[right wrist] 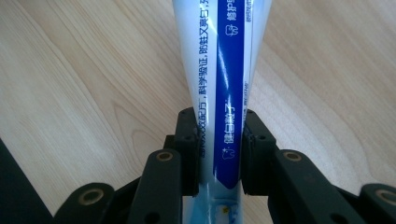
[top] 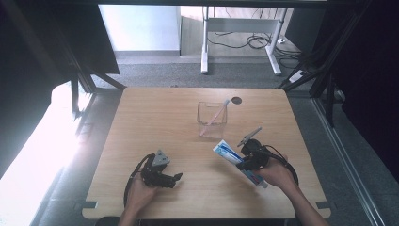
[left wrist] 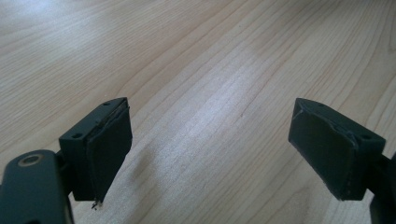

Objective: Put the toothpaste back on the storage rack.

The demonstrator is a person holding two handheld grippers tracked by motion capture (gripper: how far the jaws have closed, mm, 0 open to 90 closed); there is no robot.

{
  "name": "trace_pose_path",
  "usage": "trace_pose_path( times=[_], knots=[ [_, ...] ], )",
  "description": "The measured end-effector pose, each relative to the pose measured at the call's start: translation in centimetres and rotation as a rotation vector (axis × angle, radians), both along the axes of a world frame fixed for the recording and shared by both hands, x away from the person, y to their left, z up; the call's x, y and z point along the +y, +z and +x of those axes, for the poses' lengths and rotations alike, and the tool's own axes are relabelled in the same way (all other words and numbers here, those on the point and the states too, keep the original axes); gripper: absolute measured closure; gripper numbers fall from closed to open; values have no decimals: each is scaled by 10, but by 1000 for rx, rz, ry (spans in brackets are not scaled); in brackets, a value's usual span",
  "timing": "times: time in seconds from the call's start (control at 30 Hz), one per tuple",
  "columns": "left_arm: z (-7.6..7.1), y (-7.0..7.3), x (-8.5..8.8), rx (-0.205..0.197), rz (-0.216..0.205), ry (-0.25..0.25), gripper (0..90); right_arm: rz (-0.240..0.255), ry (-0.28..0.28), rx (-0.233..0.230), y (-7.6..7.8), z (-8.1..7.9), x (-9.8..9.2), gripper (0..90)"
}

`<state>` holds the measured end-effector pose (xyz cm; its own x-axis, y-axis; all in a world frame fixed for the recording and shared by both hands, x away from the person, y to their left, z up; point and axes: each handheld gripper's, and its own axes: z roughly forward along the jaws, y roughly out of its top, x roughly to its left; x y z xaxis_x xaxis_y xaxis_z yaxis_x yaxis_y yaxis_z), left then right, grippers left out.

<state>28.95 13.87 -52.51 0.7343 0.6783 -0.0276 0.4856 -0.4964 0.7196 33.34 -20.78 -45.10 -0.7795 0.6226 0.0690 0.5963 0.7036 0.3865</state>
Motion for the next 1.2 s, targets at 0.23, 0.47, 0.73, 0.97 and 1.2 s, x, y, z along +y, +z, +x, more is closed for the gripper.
trace_pose_path(
  times=[0.23,0.47,0.73,0.97,1.2],
  knots=[
    [0,0,1,-8,-10,2,133,50,2,-42,14,3,1,726],
    [1,0,3,-7,-21,7,131,106,3,-90,30,6,3,725],
    [1,0,3,-3,-41,7,129,159,-11,-139,45,13,8,725],
    [1,0,3,-4,-35,2,129,191,-27,-181,50,22,16,725],
    [1,1,4,0,-35,-3,129,222,-51,-199,49,35,23,725]
  ],
)
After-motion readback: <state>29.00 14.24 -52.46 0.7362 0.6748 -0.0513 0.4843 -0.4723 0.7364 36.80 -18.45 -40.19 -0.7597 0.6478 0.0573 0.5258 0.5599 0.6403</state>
